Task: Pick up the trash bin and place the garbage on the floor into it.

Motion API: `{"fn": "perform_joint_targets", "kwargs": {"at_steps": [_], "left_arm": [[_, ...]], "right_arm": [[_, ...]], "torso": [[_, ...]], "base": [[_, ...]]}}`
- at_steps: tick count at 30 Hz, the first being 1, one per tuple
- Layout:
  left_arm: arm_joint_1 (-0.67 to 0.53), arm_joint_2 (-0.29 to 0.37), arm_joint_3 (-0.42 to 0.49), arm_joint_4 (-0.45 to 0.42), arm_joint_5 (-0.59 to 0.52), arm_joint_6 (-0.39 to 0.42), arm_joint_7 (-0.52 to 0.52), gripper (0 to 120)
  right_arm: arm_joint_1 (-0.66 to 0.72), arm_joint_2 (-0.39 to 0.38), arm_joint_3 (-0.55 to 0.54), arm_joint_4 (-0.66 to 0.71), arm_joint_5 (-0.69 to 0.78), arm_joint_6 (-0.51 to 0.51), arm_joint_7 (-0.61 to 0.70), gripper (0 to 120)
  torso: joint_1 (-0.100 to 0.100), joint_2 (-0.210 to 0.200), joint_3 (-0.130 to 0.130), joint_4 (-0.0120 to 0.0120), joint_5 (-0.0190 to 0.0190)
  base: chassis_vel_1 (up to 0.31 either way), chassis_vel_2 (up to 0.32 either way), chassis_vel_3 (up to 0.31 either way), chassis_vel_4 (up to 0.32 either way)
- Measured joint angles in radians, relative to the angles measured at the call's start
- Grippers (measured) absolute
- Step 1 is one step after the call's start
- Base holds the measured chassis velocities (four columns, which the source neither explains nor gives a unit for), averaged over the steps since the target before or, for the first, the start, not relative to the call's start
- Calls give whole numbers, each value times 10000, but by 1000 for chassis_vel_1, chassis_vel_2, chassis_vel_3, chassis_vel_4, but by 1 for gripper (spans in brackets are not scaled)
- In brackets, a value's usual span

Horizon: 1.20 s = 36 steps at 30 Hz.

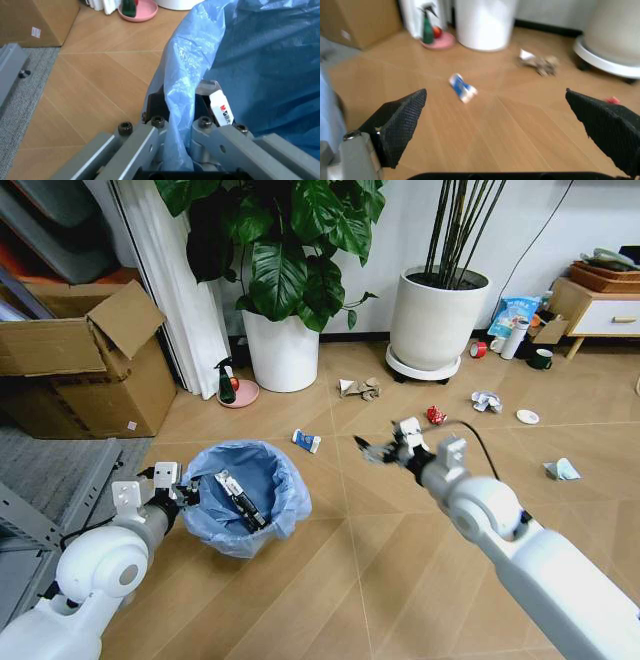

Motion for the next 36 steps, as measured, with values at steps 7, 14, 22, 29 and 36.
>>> {"fn": "perform_joint_targets", "kwargs": {"at_steps": [7, 14, 22, 29, 36], "left_arm": [[90, -97, -16, -168, 15, -12, -23, 0], [188, -41, 28, -445, 12, -16, -52, 0], [262, 53, 2, -587, -27, -21, -79, 0], [273, 52, 15, -629, -36, -33, -91, 0], [264, 61, 20, -652, -41, -85, -92, 0]], "right_arm": [[-1186, 179, 1115, -10, -676, 152, -449, 100], [-1417, 386, 1390, -77, -800, 302, -553, 100], [-1650, 460, 1513, 65, -815, 338, -573, 100], [-1778, 470, 1646, 157, -824, 366, -683, 100], [-1809, 494, 1653, 165, -850, 389, -716, 100]], "torso": [[0, 0, 0, -2, -3], [-1, 0, -1, 1, -4], [1, 0, 2, 0, -4], [2, 0, 2, 1, -12], [2, 0, 2, 1, -3]], "base": [[0, 0, 0, 0], [-13, 11, 15, -18], [-123, 132, 133, -137], [-215, 212, 226, -217], [-204, 193, 210, -204]]}}
